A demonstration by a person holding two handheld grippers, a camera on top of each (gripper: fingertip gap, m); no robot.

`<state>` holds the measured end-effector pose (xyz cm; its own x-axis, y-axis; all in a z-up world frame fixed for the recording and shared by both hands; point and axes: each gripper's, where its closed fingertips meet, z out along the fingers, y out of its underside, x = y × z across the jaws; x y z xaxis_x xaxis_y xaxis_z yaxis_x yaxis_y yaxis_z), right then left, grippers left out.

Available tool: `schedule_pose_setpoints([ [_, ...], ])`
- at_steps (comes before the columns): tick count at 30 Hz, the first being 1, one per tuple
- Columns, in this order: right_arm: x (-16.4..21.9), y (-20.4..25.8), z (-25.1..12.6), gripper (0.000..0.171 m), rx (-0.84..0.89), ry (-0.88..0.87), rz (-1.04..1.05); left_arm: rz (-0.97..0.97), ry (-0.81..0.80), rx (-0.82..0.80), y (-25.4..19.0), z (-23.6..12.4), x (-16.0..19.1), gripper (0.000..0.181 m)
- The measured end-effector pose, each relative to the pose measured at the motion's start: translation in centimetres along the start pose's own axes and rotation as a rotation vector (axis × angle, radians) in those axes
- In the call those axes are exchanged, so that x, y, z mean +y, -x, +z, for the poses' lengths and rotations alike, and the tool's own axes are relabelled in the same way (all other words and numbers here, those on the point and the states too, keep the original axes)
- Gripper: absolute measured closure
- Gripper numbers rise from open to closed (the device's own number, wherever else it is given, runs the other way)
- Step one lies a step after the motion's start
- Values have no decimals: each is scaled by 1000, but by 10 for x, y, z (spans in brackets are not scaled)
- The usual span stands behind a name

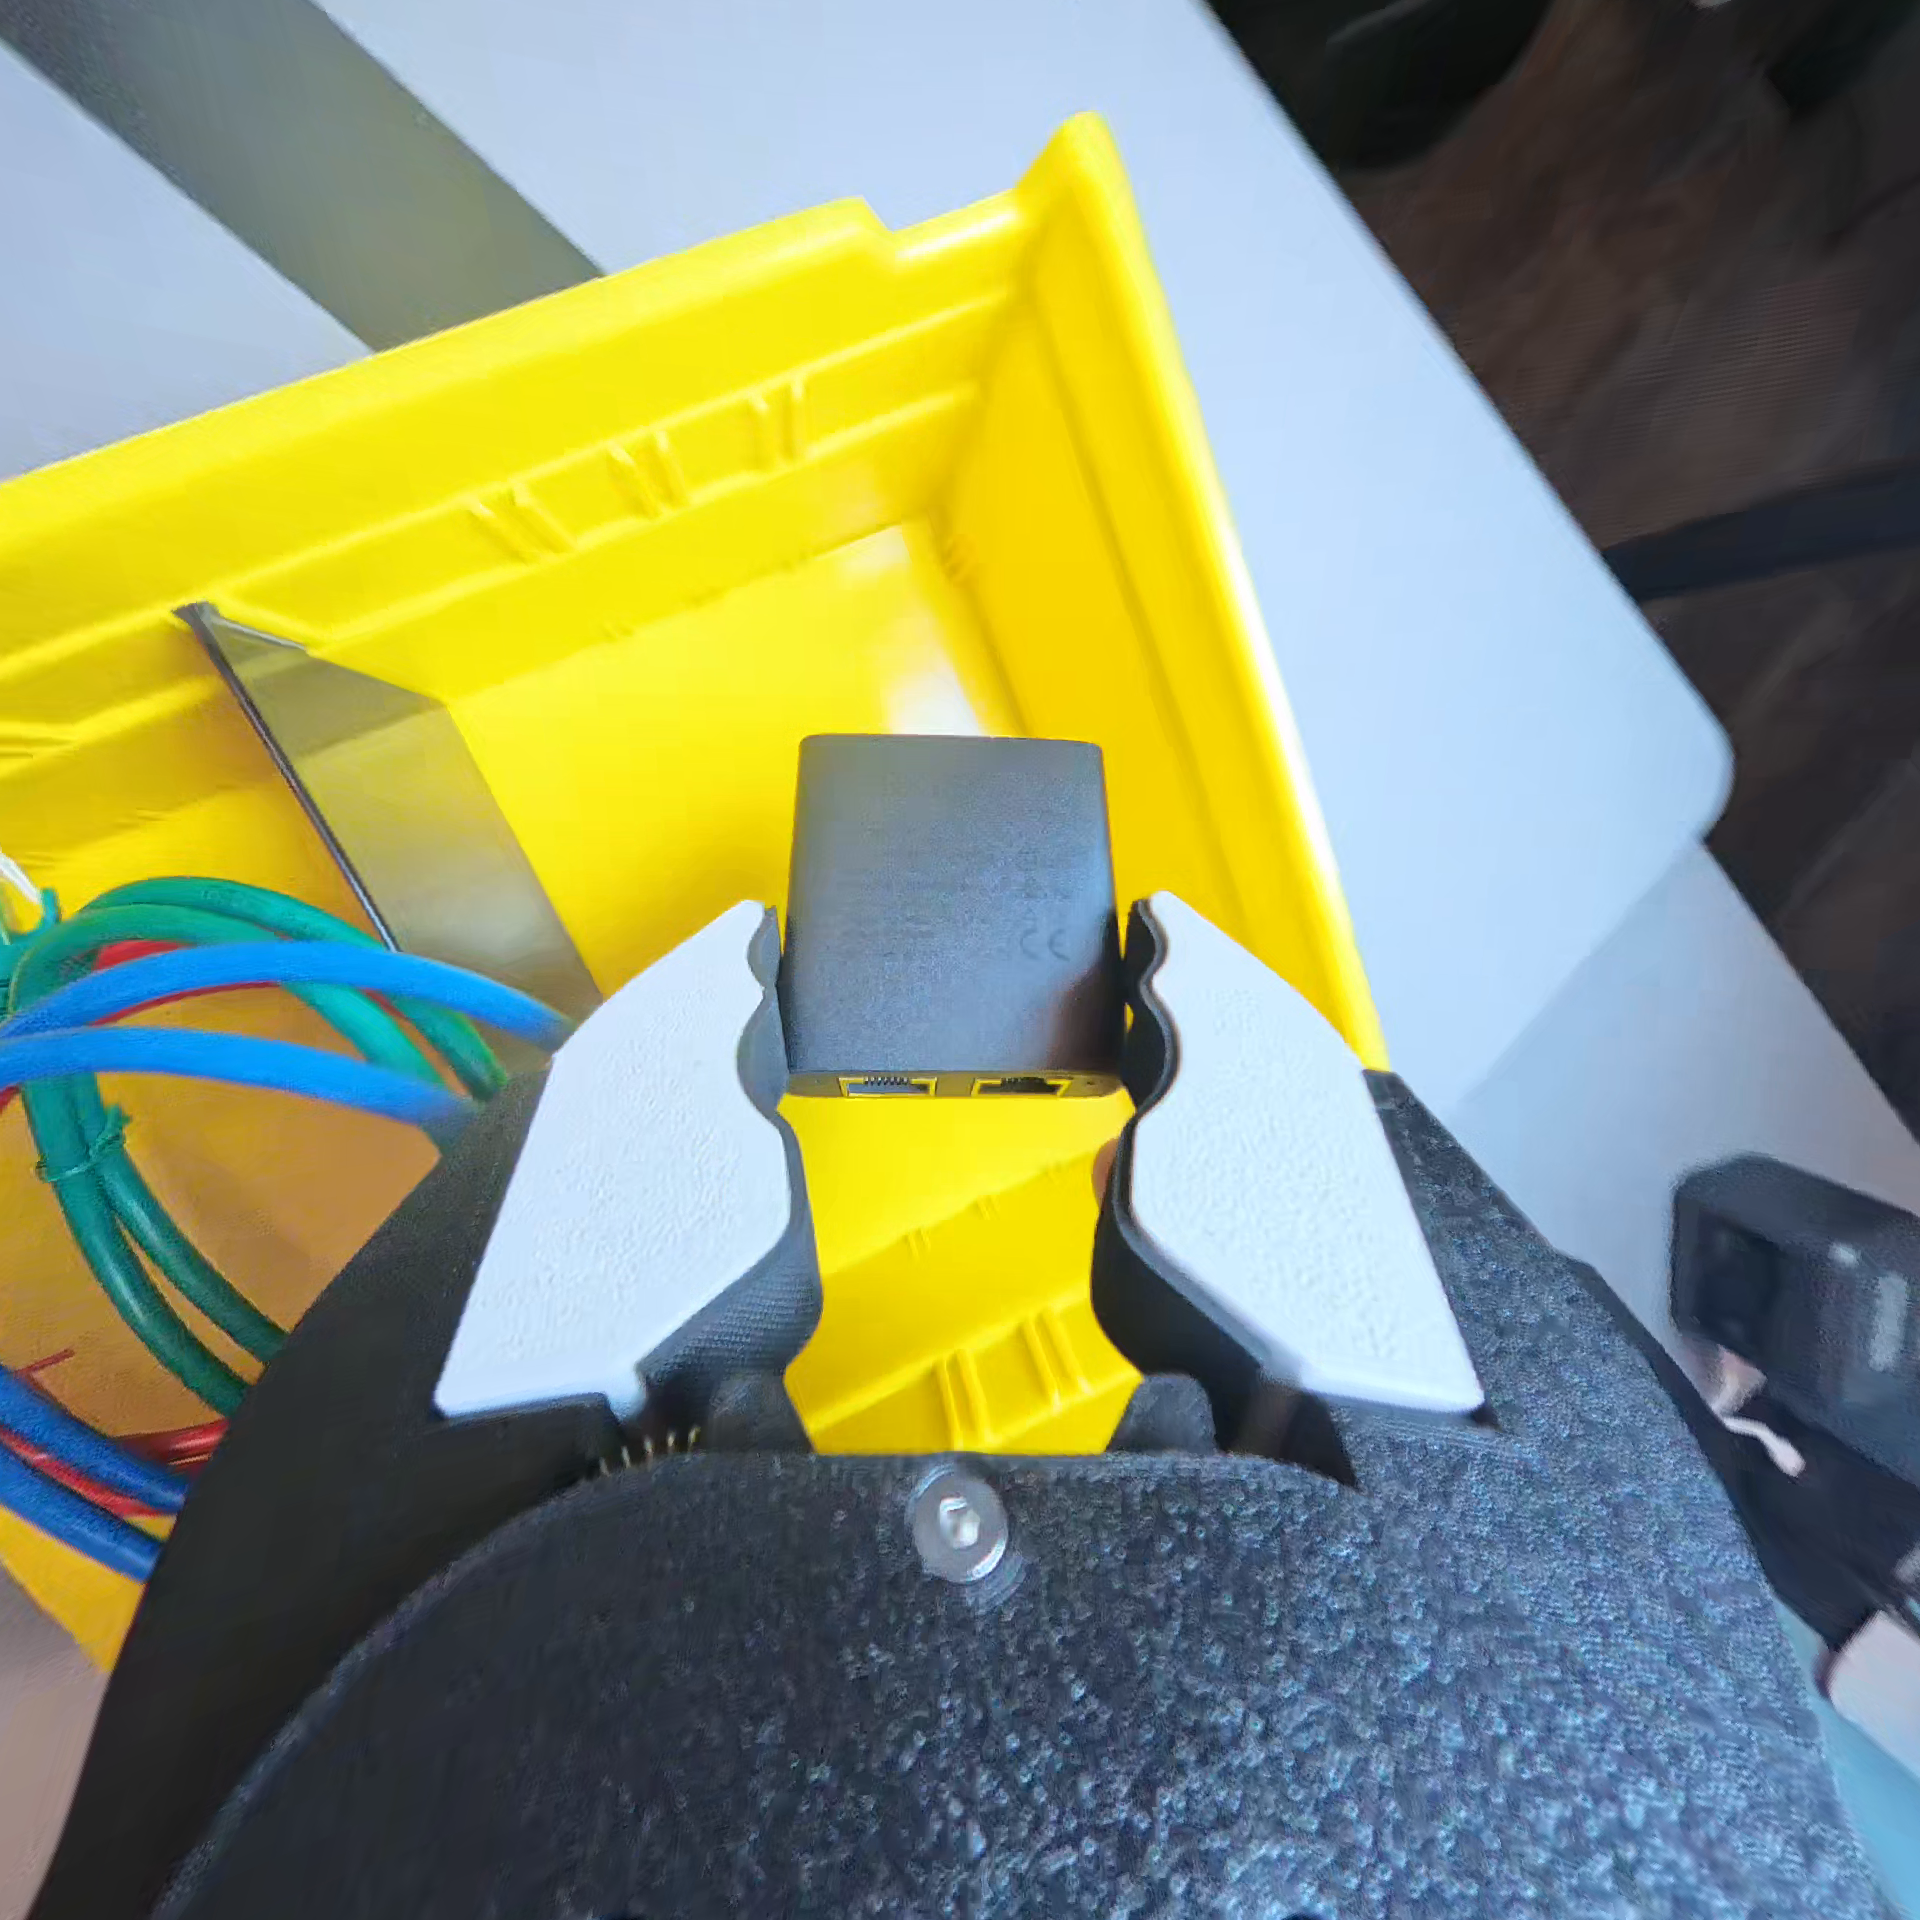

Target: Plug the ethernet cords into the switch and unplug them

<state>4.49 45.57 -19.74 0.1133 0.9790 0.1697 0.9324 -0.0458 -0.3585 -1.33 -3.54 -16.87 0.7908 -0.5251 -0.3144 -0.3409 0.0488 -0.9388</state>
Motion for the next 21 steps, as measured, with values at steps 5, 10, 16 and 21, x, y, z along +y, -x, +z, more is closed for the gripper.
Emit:
schedule_pose_setpoints([
  [5, -6, 12, 32, 108, -137, 77, -64, -27, 26, 41, -3, 5, 11, 168],
  [10, 5, 19, 53, 108, -186, 135, -76, -43, 43, 64, -6, 7, 17, 168],
  [16, -10, 3, 18, 105, -51, 15, -98, -48, 47, 65, -8, 8, 17, 167],
  [21, -59, 22, -84, 112, 141, -372, -168, -52, 33, 29, -4, 4, 10, 167],
])
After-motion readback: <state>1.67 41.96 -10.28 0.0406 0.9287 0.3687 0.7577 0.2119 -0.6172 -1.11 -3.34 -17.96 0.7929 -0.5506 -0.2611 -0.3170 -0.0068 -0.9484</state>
